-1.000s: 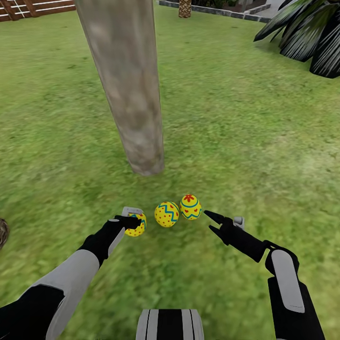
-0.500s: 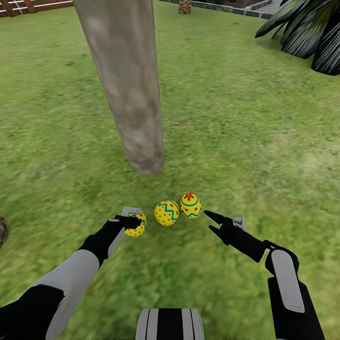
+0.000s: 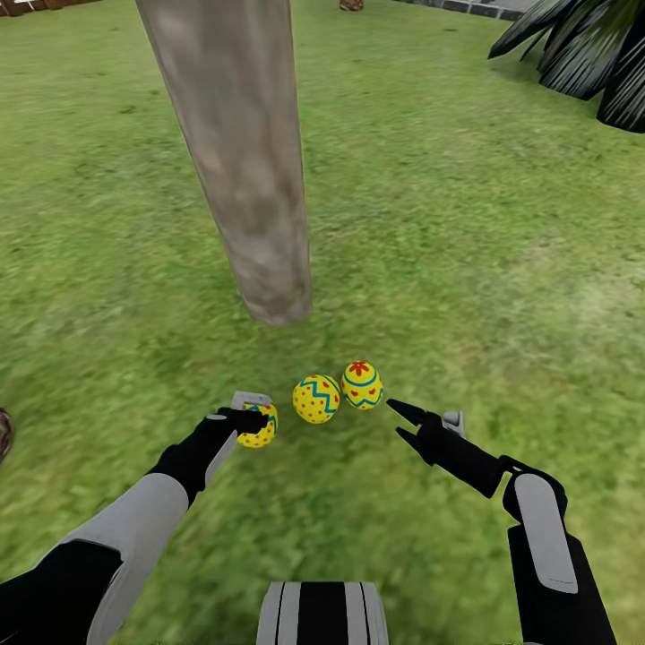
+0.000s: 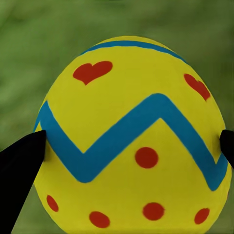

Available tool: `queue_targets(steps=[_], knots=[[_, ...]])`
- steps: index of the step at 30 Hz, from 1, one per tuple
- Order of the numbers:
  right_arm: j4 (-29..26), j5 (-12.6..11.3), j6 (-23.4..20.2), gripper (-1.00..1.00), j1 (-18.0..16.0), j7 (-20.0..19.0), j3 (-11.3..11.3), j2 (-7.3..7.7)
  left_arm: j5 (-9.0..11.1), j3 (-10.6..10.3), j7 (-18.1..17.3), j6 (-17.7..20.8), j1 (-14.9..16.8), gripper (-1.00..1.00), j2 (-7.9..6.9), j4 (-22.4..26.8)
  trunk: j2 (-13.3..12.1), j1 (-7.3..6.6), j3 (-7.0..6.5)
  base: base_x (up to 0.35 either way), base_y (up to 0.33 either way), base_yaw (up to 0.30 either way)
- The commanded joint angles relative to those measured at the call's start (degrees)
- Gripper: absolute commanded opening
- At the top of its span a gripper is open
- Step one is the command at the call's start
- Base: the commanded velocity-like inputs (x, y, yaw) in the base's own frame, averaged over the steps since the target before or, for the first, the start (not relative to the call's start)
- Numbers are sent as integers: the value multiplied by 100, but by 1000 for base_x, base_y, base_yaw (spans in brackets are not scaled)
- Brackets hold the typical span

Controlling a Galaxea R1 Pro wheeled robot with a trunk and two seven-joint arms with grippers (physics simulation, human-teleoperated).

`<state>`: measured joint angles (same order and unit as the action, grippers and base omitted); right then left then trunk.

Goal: Take the three Easter eggs out of the wicker basket on the lawn in the garden, then place them on the lawn next to a single tree (choose any tree) so that all three eggs are next to the same tree and none are left in the basket.

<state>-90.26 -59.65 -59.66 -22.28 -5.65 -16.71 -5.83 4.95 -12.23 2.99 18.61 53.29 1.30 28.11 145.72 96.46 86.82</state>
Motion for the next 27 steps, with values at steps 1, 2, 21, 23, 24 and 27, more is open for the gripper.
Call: queue_targets(steps=[1, 2, 21, 23, 24, 27], knots=[[-1, 59, -34, 100, -4, -59, -16, -6, 50, -34, 35, 29, -2, -100, -7, -17, 1, 1, 4, 0, 0, 0], [-1, 59, -34, 100, -4, -59, -16, -6, 50, -34, 35, 29, -2, -100, -7, -17, 1, 1, 4, 0, 0, 0], [-1, 59, -34, 100, -4, -59, -16, -6, 50, -34, 27, -14, -2, 100, -8, -25, 1, 1, 4, 0, 0, 0], [-1, 59, -34, 100, -4, -59, -16, -6, 50, -34, 30, -15, -2, 100, -7, -25, 1, 1, 4, 0, 0, 0], [-1, 59, -34, 100, -4, -59, -16, -6, 50, -34, 32, -15, -2, 100, -7, -25, 1, 1, 4, 0, 0, 0], [-1, 59, -34, 100, -4, -59, -16, -6, 50, -34, 28, -15, -2, 100, -12, -21, 1, 1, 4, 0, 0, 0]])
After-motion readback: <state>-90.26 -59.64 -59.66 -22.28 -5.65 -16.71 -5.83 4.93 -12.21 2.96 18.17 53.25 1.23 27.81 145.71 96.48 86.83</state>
